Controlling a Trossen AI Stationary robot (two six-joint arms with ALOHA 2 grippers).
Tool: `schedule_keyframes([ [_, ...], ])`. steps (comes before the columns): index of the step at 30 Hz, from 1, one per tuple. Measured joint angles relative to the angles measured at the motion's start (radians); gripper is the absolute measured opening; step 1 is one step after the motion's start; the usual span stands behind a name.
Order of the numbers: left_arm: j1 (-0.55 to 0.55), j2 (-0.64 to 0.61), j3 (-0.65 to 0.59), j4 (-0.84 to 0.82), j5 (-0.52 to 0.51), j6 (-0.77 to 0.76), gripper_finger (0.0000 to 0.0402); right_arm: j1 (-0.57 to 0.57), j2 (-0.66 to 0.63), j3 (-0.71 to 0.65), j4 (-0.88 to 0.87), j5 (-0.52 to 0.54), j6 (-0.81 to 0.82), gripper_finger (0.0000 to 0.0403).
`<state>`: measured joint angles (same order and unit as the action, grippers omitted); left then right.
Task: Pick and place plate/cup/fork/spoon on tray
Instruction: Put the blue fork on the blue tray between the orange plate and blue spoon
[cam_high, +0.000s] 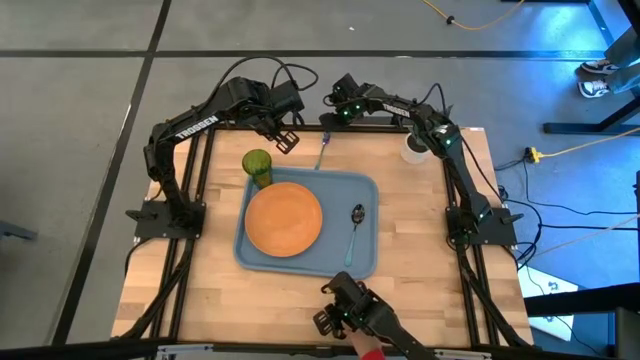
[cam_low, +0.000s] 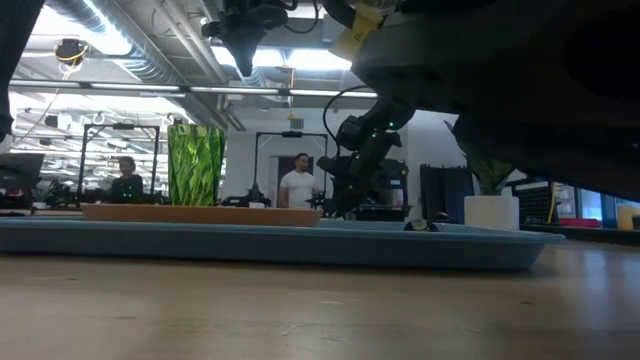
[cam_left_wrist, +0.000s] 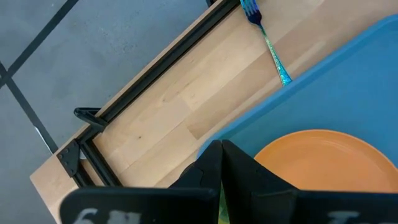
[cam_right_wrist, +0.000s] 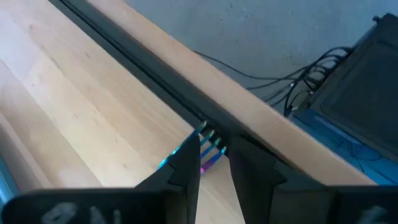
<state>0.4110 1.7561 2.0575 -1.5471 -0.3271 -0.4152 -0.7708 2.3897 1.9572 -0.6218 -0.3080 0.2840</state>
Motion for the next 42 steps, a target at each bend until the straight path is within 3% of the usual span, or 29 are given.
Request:
schedule_keyframes([
  [17, 0.000, 0.000, 0.000, 0.000, 0.000, 0.006, 0.0000, 0.002, 0.032, 0.004, 0.017, -0.044, -0.002, 0.0087],
  [28, 0.000, 0.000, 0.000, 0.000, 0.000, 0.007, 0.0000, 0.003, 0.033, 0.004, -0.018, -0.066, -0.009, 0.0008],
  [31, 0.000, 0.000, 0.000, 0.000, 0.000, 0.007, 0.0000, 0.006, 0.036, 0.011, -0.056, -0.107, -0.032, 0.0005],
  [42, -0.002, 0.000, 0.000, 0.000, 0.000, 0.007, 0.0000, 0.021, 0.042, 0.147, -0.212, -0.056, -0.135, 0.0001],
])
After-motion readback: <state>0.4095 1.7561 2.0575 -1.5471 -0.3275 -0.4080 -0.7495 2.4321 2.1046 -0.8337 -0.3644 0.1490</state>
